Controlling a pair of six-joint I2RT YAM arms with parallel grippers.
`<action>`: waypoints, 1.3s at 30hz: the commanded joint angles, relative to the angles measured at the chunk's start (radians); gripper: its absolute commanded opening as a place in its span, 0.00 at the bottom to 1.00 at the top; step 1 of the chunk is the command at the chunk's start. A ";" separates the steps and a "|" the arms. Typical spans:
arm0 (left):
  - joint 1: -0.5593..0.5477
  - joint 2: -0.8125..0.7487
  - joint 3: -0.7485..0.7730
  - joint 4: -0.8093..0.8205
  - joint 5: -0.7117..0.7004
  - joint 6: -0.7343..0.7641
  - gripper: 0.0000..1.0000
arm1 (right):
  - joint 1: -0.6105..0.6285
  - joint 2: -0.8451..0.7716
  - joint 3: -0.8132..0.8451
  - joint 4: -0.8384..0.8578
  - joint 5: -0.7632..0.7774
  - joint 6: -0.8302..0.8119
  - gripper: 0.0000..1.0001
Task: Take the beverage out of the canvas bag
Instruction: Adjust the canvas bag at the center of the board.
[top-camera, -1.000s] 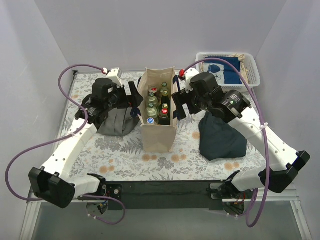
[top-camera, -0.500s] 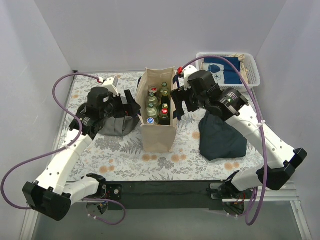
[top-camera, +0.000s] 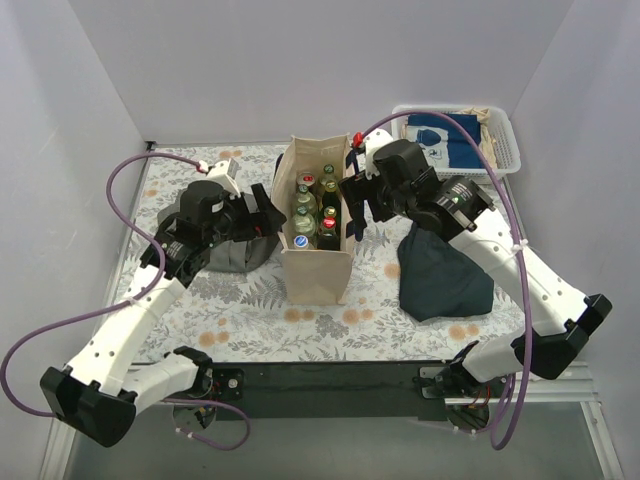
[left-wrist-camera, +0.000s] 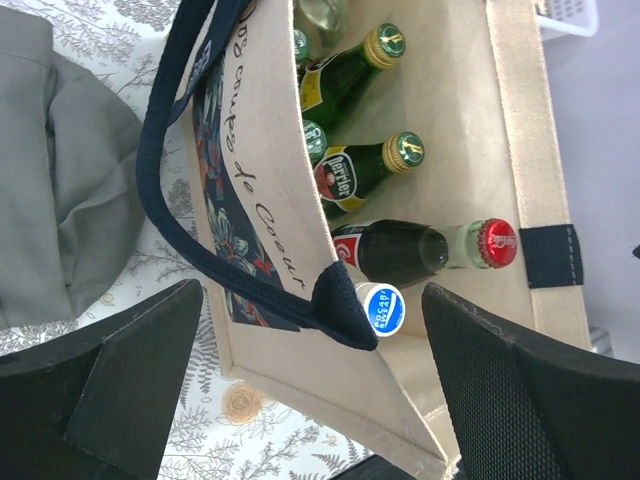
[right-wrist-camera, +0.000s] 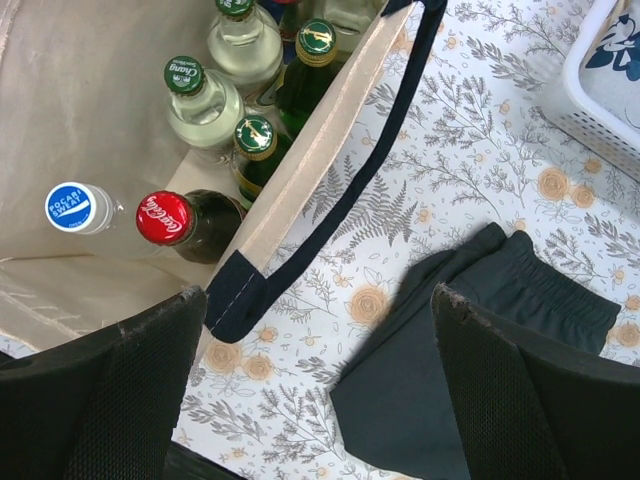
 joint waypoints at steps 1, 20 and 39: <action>-0.057 0.002 0.007 -0.021 -0.155 0.009 0.90 | 0.005 0.017 0.031 0.037 0.029 -0.001 0.98; -0.350 0.015 0.052 -0.125 -0.404 -0.103 0.91 | 0.012 0.018 0.029 0.043 -0.080 -0.001 0.96; -0.373 -0.099 -0.093 -0.138 -0.197 -0.048 0.80 | 0.071 0.095 0.092 0.043 -0.115 -0.007 0.93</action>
